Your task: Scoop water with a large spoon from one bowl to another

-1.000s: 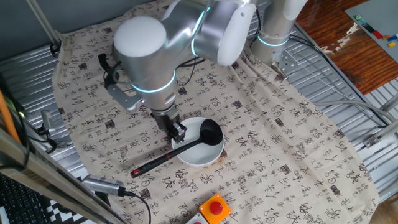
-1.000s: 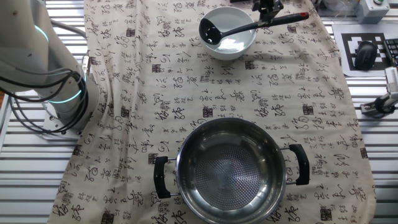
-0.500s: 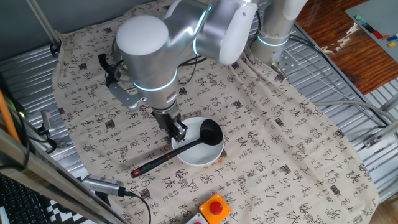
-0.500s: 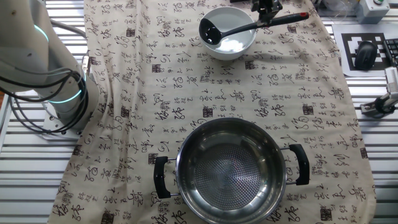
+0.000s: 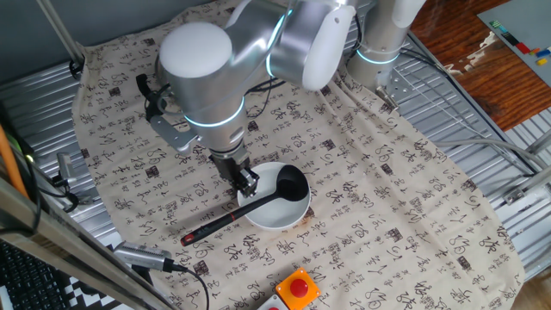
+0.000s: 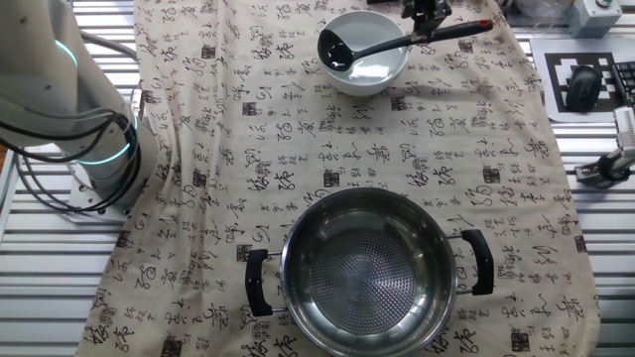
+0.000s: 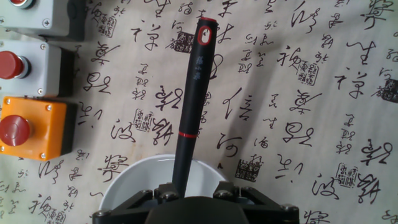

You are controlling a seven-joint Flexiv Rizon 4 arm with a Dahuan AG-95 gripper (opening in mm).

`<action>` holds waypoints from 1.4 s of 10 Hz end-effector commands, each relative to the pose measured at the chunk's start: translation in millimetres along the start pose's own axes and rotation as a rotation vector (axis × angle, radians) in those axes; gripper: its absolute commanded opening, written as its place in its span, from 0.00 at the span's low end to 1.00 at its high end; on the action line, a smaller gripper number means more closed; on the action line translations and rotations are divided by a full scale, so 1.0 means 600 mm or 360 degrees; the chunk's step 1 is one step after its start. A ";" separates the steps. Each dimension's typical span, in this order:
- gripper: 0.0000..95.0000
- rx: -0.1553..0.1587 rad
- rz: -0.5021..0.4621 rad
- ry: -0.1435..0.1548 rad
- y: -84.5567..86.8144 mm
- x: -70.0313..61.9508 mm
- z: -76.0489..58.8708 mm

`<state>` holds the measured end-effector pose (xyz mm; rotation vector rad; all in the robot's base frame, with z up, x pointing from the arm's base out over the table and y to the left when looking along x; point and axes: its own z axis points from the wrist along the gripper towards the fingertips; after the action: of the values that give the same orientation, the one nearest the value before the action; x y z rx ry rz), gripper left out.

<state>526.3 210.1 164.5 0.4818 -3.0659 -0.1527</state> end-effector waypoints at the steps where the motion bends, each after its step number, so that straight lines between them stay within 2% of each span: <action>1: 0.00 0.0002 -0.0120 0.0053 0.000 -0.001 0.000; 5: 0.00 0.0007 -0.0085 0.0055 0.000 0.001 -0.003; 7: 0.40 -0.0005 -0.0070 0.0050 0.001 0.001 -0.004; 14: 0.40 -0.0009 -0.0020 0.0035 0.045 -0.035 0.016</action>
<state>537.4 245.6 157.2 0.4954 -3.0397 -0.1530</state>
